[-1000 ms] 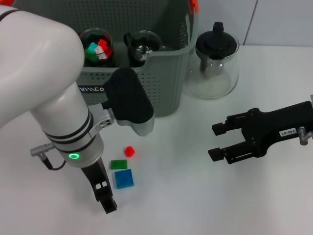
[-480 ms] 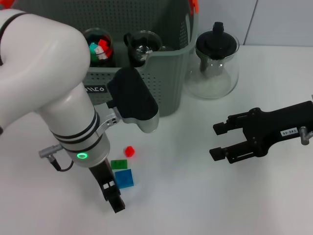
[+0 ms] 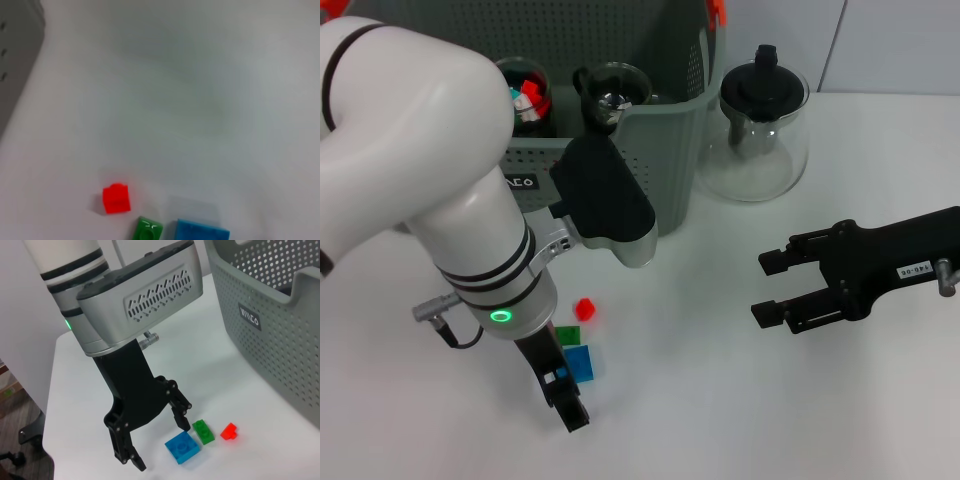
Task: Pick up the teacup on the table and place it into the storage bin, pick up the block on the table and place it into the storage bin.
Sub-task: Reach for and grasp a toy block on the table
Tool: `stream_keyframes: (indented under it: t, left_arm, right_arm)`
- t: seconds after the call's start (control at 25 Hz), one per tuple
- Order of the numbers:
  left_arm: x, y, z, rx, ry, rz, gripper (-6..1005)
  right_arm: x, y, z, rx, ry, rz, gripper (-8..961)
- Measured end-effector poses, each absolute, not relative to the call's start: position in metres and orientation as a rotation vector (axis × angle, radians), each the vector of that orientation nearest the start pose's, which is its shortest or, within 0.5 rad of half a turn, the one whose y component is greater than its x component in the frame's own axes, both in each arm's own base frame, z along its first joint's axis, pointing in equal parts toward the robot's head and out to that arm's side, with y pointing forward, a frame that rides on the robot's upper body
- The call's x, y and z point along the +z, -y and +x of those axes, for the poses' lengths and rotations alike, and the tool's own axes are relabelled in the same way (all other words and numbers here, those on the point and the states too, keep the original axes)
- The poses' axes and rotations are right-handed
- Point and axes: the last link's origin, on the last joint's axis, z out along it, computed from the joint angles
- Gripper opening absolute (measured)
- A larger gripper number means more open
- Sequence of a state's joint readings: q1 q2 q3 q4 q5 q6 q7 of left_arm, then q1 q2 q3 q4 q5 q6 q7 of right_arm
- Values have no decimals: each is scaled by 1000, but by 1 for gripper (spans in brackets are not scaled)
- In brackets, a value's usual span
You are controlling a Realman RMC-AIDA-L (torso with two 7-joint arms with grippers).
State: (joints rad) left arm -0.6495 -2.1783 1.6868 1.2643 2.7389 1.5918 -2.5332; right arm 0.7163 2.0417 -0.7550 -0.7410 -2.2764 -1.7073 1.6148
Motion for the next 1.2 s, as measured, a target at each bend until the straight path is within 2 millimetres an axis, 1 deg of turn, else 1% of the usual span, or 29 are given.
stream_keyframes:
  t: [0.48, 0.88, 1.2]
  left_arm:
    - [-75, -316, -166, 923, 602, -2744, 933]
    - [-78, -317, -170, 925, 615, -2740, 933]
    - [-77, -316, -164, 891, 613, -2762, 933]
  right_arm:
    - [5, -349, 221, 322, -609, -3065, 821]
    - [6, -348, 221, 325, -611, -3068, 821]
    - [6, -348, 221, 323, -611, -3068, 821]
